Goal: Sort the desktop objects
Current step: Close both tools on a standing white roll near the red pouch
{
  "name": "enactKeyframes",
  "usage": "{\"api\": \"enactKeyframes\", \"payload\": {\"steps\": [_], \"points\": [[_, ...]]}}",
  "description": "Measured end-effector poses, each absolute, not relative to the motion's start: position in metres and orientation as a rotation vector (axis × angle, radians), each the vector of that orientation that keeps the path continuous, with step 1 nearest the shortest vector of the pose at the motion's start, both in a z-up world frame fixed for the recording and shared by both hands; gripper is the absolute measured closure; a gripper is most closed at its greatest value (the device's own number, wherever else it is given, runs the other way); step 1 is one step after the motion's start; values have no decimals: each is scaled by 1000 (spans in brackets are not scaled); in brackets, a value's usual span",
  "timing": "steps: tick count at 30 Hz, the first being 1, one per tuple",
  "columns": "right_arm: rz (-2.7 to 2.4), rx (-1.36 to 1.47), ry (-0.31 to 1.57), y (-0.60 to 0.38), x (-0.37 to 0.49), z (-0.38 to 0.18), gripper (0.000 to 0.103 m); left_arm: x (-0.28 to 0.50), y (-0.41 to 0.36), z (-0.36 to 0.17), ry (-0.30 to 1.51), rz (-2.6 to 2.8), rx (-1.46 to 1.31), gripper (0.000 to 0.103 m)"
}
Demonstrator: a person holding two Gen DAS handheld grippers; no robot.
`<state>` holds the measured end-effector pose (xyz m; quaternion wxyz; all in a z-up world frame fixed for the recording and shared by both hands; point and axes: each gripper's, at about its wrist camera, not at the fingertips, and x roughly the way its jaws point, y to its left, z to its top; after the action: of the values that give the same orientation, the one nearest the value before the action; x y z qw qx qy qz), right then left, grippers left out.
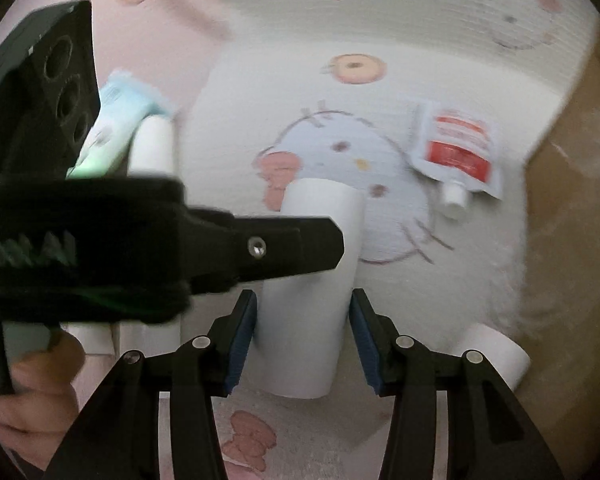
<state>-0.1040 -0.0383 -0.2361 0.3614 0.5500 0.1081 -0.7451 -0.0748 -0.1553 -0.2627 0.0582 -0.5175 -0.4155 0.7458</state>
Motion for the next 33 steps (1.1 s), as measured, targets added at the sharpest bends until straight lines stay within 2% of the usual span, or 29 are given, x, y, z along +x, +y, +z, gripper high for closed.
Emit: {"api": "enactKeyframes", "payload": {"steps": [3, 12, 26, 33], "points": [[-1868, 1447, 239, -41, -106, -245, 58, -72, -157, -262, -1293, 2256, -1552, 55], [-1865, 1426, 275, -46, -102, -244, 58, -67, -161, -264, -1384, 2245, -1506, 55], [-1866, 1387, 227, -44, -99, -231, 61, -63, -156, -257, -1345, 2286, -1577, 55], [-1853, 1307, 190, -38, -102, -215, 62, -59, -162, -258, -1388, 2261, -1565, 55]]}}
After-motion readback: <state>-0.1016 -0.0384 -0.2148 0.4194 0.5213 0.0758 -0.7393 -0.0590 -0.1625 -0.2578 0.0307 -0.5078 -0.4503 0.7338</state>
